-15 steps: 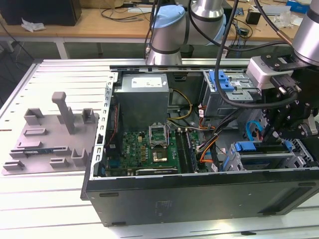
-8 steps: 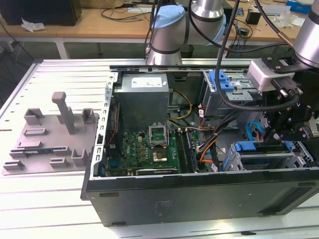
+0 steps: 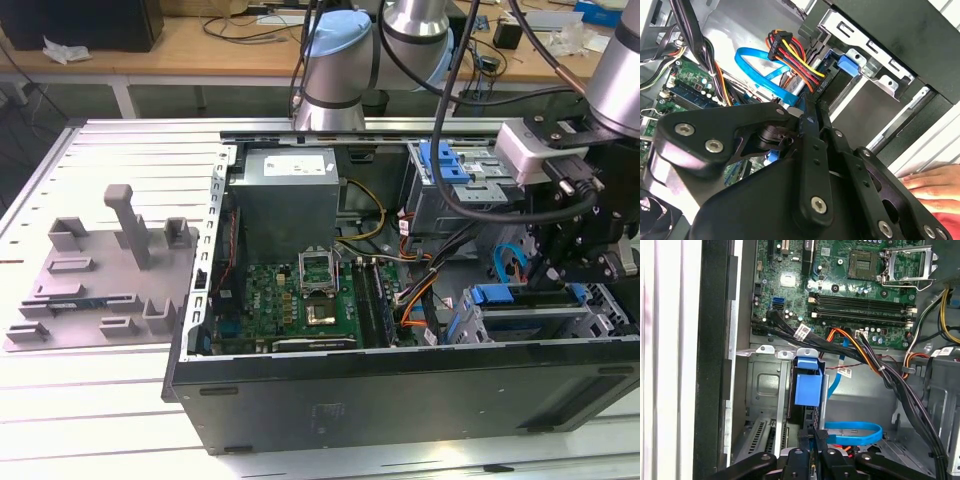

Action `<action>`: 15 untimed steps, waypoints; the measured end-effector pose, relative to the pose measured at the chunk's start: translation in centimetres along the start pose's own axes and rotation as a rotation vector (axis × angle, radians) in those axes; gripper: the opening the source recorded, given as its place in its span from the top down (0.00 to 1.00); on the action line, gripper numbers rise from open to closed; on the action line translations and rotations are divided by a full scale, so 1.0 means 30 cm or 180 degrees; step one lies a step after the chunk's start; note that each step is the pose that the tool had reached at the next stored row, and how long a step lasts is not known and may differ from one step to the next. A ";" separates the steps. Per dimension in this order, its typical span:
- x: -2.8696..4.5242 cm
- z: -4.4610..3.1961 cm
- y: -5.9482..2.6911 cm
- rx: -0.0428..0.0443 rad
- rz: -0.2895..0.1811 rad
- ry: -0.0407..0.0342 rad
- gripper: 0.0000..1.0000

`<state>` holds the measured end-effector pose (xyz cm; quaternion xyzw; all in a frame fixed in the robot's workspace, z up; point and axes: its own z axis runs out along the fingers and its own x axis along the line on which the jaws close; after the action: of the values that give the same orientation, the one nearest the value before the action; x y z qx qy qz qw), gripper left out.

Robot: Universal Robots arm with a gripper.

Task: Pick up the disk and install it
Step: 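Insert the second disk wire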

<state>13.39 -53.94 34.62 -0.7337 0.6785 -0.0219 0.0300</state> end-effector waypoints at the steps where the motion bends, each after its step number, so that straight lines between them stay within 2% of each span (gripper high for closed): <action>1: 0.000 0.002 0.000 0.0000 0.0000 0.0000 0.84; 15: 0.000 0.021 0.002 0.0000 -0.0008 0.0000 0.84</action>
<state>13.39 -53.95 33.98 -0.7345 0.6776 -0.0219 0.0299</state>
